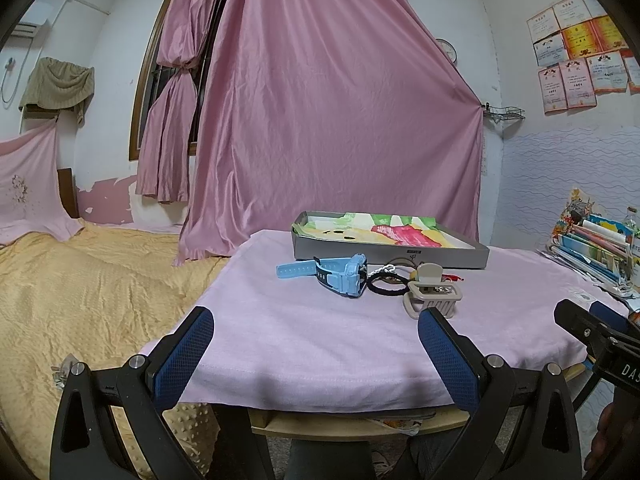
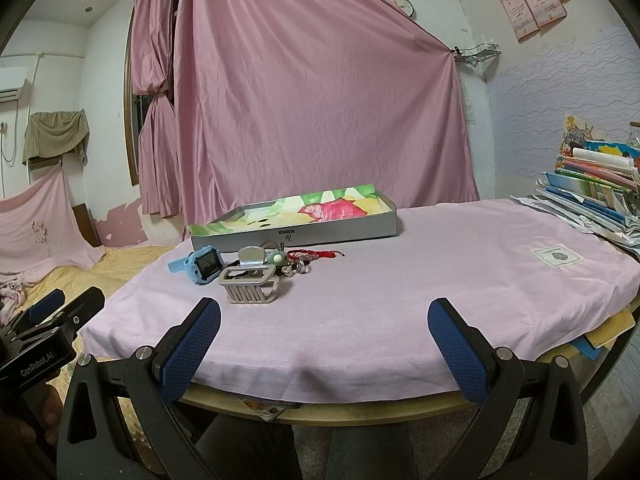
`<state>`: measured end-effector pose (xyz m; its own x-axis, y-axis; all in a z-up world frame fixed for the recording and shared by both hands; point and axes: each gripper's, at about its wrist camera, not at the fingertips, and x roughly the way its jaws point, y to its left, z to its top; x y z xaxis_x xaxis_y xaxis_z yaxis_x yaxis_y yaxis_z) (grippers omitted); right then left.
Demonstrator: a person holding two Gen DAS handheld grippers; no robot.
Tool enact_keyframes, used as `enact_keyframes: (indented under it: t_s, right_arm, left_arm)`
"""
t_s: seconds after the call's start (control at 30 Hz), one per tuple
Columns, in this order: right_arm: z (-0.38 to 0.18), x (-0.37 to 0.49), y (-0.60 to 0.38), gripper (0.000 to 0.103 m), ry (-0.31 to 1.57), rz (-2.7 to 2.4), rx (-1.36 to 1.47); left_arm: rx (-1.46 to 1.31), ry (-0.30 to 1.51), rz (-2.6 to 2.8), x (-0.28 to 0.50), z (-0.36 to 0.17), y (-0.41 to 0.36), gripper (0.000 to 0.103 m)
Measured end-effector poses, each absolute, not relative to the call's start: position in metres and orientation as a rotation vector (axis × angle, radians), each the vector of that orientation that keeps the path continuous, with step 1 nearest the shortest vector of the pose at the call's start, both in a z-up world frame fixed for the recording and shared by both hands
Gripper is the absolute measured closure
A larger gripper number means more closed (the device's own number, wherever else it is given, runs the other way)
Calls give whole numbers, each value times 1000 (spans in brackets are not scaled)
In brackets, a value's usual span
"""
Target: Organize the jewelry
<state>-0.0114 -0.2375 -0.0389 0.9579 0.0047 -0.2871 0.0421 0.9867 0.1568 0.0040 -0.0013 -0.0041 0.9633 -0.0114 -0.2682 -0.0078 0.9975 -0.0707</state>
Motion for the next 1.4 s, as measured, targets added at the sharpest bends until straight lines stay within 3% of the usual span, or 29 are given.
enact_keyframes:
  t_s: [1.4]
  right_arm:
    - [-52, 3, -228, 1, 313, -20, 169]
  left_arm:
    - [-75, 291, -6, 16, -13, -2, 0]
